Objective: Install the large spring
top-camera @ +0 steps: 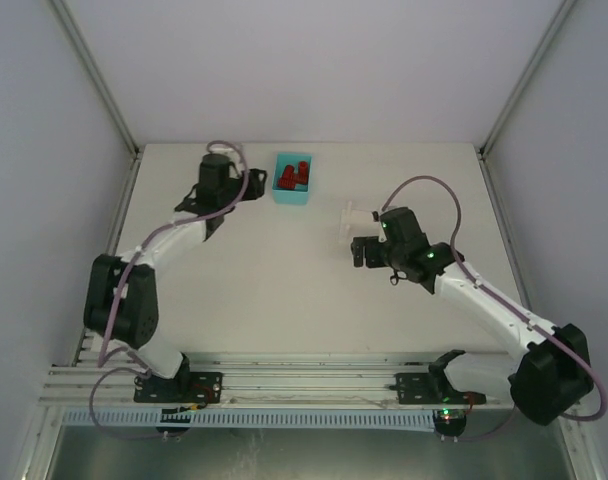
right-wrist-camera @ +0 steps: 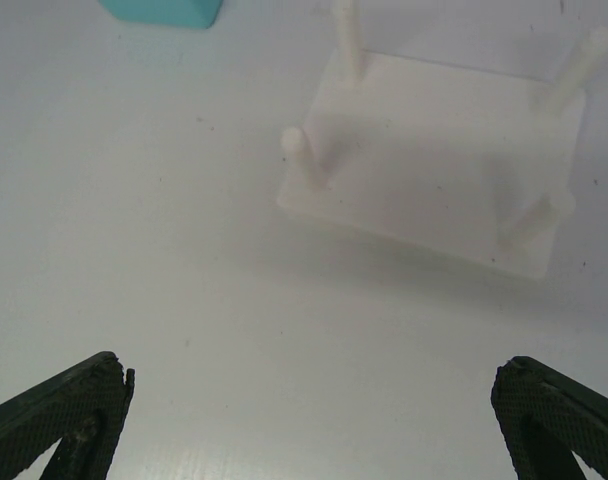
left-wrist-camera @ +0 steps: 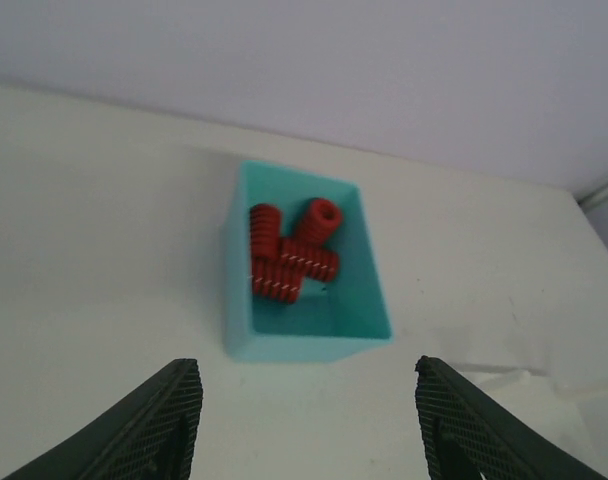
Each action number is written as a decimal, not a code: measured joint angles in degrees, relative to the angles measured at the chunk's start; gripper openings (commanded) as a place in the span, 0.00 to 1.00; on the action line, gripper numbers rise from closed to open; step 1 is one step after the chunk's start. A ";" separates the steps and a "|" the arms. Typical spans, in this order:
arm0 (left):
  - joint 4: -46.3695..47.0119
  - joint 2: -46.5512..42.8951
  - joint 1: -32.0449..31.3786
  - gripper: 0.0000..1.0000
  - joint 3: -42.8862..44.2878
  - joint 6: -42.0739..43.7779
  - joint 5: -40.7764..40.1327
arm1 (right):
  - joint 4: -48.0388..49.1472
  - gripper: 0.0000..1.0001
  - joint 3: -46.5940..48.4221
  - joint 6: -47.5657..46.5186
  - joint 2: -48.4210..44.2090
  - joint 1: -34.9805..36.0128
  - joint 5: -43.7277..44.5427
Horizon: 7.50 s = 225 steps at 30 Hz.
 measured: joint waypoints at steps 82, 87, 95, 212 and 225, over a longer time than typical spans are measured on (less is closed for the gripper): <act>-10.60 57.99 -8.33 0.12 60.33 19.47 -4.24 | 6.14 0.99 -6.54 -1.38 -6.97 1.86 22.84; -11.15 53.77 -8.33 0.10 55.87 19.45 -4.26 | 6.16 0.99 -6.54 -1.38 -6.82 1.86 22.82; -9.27 44.02 -8.28 0.07 49.77 18.86 -3.91 | 6.43 0.99 -6.51 -1.09 -3.76 1.86 21.11; 23.23 -14.45 -18.69 0.99 -21.18 20.17 -7.58 | 54.64 0.00 -8.96 52.74 4.07 1.60 5.75; 12.37 -21.66 -18.88 0.99 -31.26 13.05 -22.47 | 33.20 0.00 -9.42 9.51 -6.12 -0.63 16.26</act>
